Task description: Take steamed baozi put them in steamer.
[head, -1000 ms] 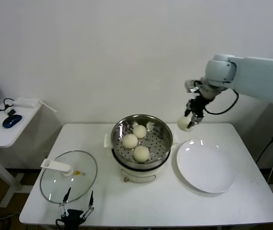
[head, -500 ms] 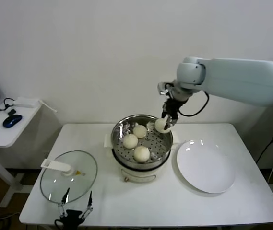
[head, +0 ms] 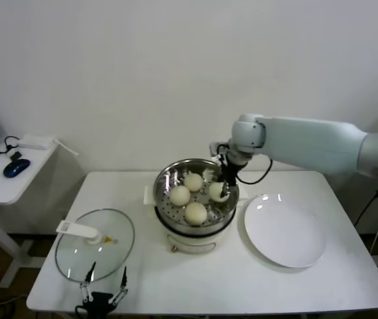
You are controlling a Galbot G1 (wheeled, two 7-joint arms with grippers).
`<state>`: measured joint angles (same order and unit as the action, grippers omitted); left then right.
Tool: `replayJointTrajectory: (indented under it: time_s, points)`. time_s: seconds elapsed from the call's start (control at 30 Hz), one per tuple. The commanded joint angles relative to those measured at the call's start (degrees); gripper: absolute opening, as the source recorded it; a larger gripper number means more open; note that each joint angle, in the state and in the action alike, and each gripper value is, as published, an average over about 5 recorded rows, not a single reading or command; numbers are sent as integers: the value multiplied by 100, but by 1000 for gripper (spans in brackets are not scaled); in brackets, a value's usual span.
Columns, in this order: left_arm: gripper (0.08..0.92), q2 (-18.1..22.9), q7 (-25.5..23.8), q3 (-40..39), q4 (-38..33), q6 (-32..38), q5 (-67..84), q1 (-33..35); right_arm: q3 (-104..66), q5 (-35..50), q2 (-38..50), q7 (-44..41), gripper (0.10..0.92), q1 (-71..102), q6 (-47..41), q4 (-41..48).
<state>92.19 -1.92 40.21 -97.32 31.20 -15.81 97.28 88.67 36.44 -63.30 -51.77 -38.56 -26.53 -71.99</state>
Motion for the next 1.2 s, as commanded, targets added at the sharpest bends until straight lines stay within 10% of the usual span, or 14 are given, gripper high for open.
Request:
replayJointTrajectory:
  time_s: [0.03, 0.47, 0.83, 1.2]
  points:
    - [823, 28, 8, 13, 7, 12, -8, 12, -389, -220, -50, 254, 551, 649, -45, 239]
    - [823, 22, 1, -1, -103, -31, -8, 15, 119, 1121, 309, 13, 791, -1206, 127, -123]
    - [823, -158, -1, -228, -244, -41, 20, -31, -2402, 1732, 1154, 4076, 823, 420, -1412, -1371]
    - [823, -223, -11, -245, -348, -80, 23, 20, -5439, 1427, 1899, 5211, 823, 2677, -1477, -2283]
